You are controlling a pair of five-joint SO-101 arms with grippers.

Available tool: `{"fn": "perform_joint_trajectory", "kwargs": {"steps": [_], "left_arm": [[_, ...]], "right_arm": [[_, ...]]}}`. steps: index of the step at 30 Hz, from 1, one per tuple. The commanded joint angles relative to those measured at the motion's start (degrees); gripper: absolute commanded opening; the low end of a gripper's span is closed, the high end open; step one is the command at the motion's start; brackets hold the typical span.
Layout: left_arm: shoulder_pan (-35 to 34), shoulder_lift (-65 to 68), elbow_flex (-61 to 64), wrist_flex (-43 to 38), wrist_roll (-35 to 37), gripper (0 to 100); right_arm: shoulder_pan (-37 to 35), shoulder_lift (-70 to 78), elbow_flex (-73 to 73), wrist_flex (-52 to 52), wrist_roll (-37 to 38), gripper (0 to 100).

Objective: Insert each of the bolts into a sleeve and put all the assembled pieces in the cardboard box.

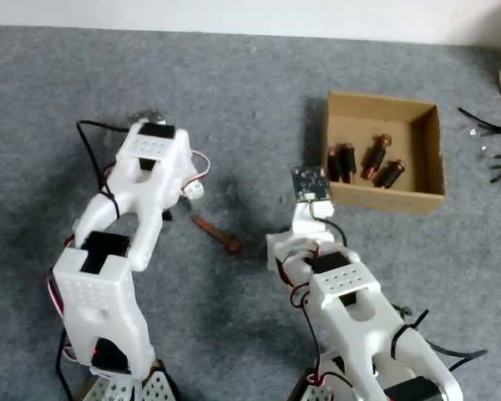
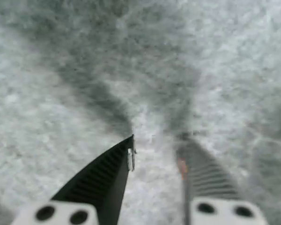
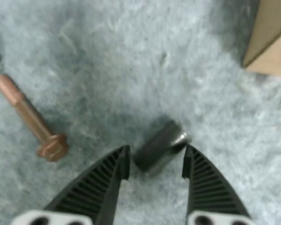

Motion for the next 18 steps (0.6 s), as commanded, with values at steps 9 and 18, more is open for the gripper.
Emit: {"fn": "perform_joint_trajectory", "kwargs": {"steps": [9, 18], "left_arm": [[-1.6, -0.2, 0.1, 2.8, 3.8, 57], [-1.4, -0.2, 0.1, 2.7, 3.8, 57]], "right_arm": [[0.8, 0.0, -2.4, 0.2, 3.3, 17.3], [0.8, 0.0, -2.5, 0.2, 3.7, 17.3]]}}
